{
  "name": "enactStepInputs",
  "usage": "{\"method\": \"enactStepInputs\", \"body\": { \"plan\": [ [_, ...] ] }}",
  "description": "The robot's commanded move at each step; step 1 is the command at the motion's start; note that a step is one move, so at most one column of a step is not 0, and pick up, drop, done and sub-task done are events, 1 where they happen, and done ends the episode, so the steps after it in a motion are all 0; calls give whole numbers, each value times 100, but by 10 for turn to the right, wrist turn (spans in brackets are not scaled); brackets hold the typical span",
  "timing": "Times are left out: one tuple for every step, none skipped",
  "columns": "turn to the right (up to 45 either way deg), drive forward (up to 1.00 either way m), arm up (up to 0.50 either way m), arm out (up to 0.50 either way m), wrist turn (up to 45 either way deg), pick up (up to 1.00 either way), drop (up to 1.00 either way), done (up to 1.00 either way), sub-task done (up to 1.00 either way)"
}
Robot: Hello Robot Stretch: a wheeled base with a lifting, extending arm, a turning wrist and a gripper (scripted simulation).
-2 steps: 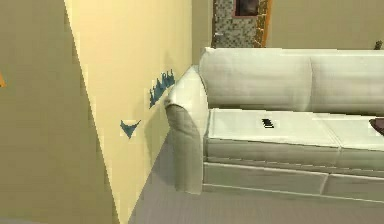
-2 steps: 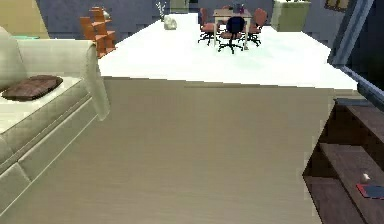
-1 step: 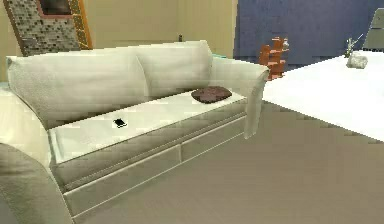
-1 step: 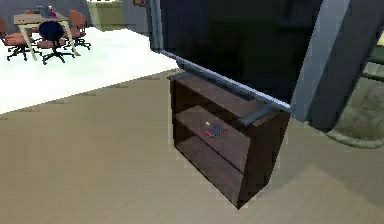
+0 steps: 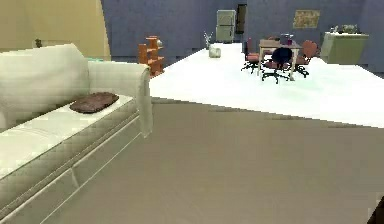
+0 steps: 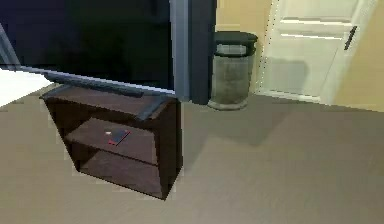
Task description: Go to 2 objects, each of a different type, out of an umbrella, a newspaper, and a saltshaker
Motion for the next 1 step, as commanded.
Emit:
{"method": "enactStepInputs", "body": {
  "plan": [
    [0, 100, 0, 0, 0, 0, 0, 0, 0]
  ]
}}
